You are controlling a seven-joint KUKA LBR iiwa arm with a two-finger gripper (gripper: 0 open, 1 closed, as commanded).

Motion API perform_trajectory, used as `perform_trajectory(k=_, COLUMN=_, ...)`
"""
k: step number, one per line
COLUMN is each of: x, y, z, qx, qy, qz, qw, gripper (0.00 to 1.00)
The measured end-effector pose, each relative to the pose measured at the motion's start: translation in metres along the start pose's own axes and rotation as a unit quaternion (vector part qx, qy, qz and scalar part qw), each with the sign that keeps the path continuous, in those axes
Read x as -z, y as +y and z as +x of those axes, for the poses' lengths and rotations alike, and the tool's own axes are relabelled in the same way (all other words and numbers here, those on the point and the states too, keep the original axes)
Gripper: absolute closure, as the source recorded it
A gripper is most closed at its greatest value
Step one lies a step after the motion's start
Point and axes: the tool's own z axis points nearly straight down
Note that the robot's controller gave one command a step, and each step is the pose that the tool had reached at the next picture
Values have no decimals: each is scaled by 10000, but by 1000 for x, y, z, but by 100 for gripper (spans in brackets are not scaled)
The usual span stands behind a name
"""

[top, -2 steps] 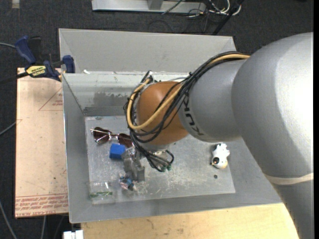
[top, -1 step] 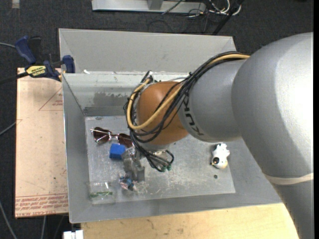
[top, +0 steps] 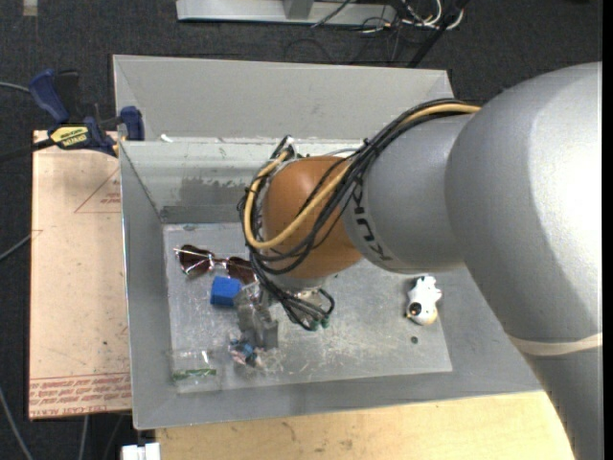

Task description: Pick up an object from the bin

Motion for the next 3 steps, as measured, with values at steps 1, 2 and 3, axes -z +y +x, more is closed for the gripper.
perform_trajectory(k=1, x=4, y=0, z=1, qx=-4, qy=15, qz=-1, qw=10000, gripper=100)
perform_trajectory(k=2, x=15, y=1, z=0, qx=-7, qy=2, qz=-7, qw=10000, gripper=100)
perform_trajectory(k=3, x=21, y=1, z=0, qx=-6, qy=-9, qz=-7, qw=10000, gripper=100)
